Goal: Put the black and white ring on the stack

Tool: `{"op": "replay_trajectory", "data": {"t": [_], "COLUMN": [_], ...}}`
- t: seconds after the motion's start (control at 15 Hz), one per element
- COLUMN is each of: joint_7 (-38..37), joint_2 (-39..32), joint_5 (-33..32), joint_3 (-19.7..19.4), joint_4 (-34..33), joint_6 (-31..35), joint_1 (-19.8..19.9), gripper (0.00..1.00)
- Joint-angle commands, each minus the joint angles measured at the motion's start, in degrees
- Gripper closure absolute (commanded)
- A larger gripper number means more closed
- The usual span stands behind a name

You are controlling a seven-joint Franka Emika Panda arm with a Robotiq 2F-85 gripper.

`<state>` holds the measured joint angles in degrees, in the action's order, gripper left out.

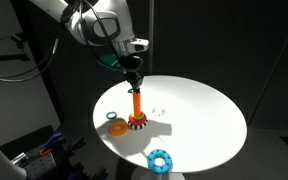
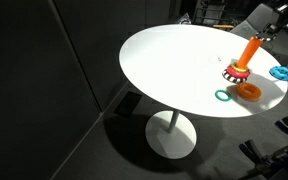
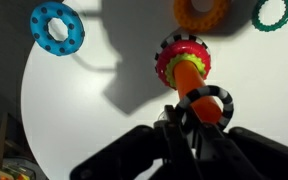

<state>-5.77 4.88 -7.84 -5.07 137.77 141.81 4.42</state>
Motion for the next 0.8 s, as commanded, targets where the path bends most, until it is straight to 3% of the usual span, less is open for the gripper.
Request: {"op": "replay_trajectory", "data": {"t": [0.0,0.73], "joint_7": [0.59,1.01], "joint_2": [0.36,-1.45], "joint_5": [1.79,4.42], "joint_3": [-0.14,-0.29], "joint_4": [0.24,-0.28], "joint_6": [0.77,2.24], "joint_1": [0.55,0.52], "gripper": [0.94,0.94]}}
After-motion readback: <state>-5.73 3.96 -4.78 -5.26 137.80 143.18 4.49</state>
